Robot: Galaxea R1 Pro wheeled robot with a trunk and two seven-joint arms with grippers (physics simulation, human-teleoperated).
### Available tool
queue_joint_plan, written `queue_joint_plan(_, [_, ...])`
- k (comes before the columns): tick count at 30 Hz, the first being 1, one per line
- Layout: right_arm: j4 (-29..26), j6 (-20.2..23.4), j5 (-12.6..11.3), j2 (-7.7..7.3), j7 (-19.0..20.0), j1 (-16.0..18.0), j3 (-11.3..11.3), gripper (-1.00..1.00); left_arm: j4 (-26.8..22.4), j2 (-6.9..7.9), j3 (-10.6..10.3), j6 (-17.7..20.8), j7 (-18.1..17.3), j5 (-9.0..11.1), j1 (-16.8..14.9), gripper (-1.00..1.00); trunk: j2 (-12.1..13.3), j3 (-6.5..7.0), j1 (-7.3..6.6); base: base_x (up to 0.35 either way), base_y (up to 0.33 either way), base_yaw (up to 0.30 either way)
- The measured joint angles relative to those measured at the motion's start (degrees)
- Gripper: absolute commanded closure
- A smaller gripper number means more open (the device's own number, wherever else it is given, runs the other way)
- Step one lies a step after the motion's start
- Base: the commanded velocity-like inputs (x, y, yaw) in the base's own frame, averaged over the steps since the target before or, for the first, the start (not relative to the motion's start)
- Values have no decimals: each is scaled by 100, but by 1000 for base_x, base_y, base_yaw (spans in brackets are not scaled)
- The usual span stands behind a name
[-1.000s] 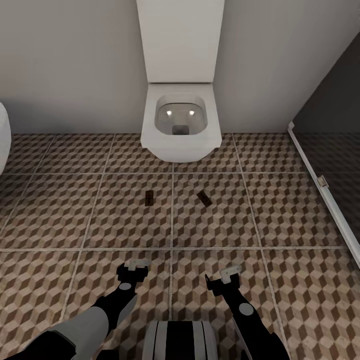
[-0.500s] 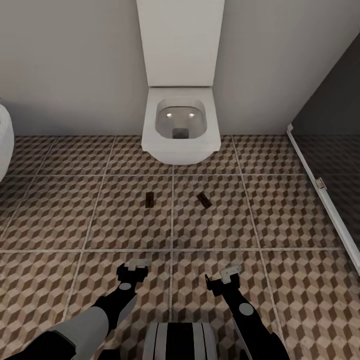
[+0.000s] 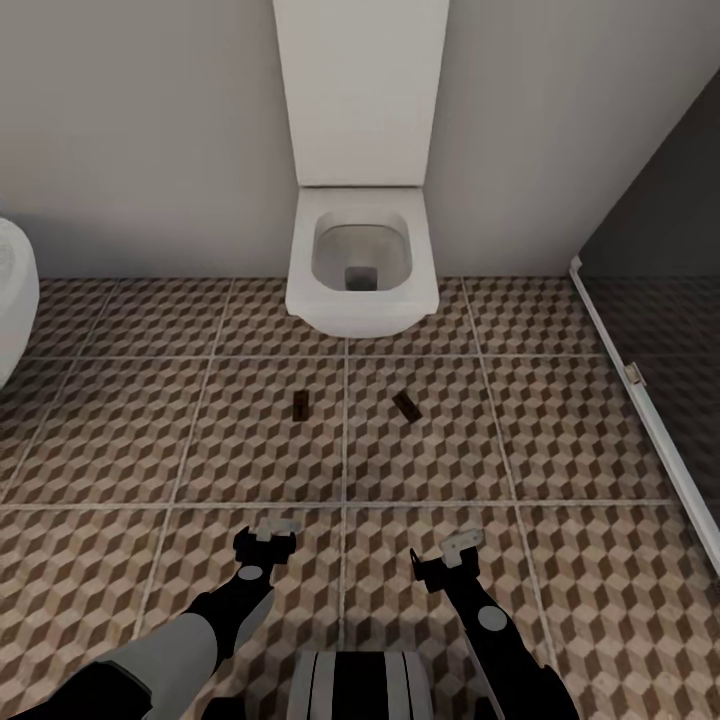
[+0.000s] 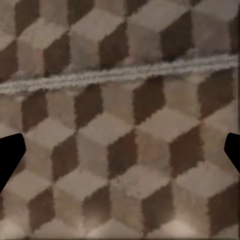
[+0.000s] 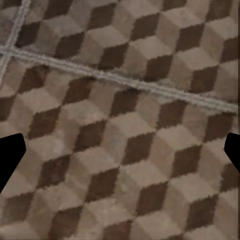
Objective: Take the four mousetraps from the cabinet in the bathroom and place them on the bathroom floor. Make sure all four end up on the same floor surface, and ensure that at least two of them are either under or directly next to the same bathroom sink.
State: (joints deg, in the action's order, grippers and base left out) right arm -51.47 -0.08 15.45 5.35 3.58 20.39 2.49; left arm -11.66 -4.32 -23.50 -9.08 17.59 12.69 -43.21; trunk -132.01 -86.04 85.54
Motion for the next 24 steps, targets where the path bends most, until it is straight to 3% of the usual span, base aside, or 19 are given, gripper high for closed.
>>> queue_joint_plan(24, [0, 0, 0, 0, 0, 0, 0, -100, 5, 0, 0, 0, 0, 0, 0, -100, 963, 431, -527, 0, 0, 0])
